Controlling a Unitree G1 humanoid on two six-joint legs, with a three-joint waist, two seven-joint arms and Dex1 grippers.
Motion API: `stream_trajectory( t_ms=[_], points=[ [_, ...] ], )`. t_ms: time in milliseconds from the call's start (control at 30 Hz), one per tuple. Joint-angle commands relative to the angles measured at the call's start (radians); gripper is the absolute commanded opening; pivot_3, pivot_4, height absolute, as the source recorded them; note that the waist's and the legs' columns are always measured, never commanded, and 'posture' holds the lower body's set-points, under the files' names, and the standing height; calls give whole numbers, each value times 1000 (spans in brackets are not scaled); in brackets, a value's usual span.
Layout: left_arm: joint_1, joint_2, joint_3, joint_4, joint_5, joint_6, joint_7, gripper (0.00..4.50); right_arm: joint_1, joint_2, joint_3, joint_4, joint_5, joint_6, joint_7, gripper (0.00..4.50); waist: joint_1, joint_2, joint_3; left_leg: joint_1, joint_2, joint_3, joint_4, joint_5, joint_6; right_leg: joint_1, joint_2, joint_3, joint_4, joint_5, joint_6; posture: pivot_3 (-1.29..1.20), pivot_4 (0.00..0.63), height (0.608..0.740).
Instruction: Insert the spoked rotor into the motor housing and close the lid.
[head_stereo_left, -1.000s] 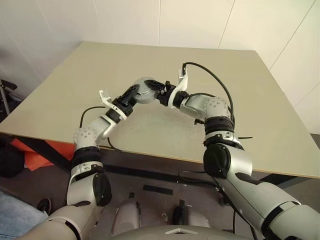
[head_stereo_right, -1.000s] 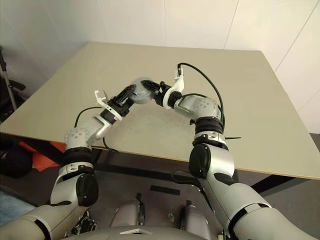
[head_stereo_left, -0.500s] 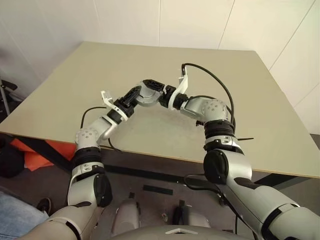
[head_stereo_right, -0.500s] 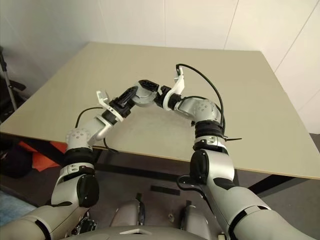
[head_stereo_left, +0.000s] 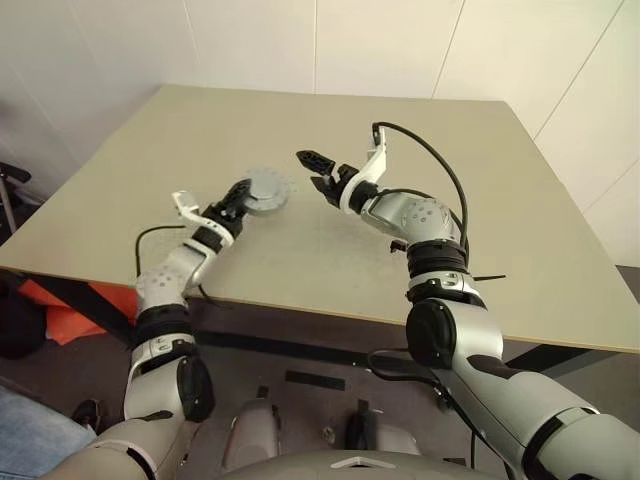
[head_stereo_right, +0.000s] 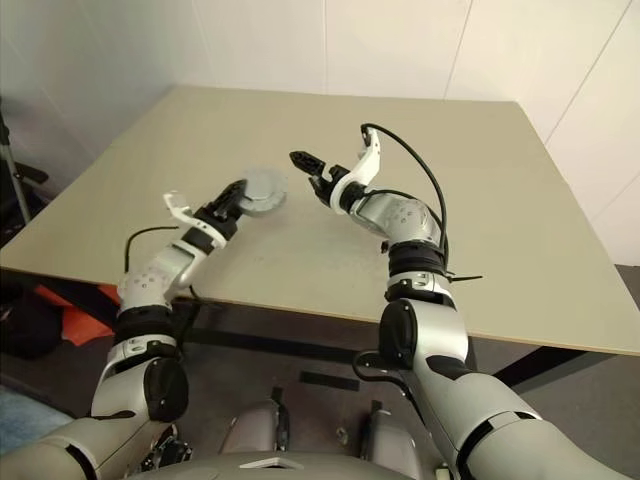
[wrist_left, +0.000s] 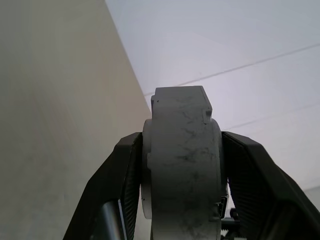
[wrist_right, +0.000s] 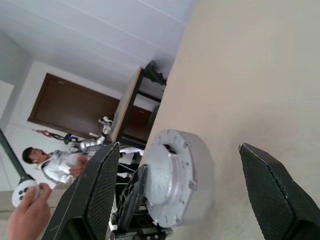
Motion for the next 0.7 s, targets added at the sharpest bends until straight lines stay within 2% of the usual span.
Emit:
stream_trajectory(
  t_ms=[33,467,700],
  points=[
    [-15,34,65,-15,10,-129,36,2200,-28,-6,7,3,-8,-32,0,4305,1,0,0,0,0,0,0,0,0,0,0,0,0,0,0,0,0,740],
    [-48,74,110,122,99,-287,159,2200,-33,8,26,15,-20,-43,10,4305,5,-3,0,4,0,0,0,1,-1,5,0,0,-1,1,2,0,0,740],
    [-63,99,112,174,141,-350,179,2200,-31,8,29,25,-22,-50,14,4305,2,-3,0,15,0,0,-2,1,-1,16,0,0,-3,-1,-1,0,0,740]
  ],
)
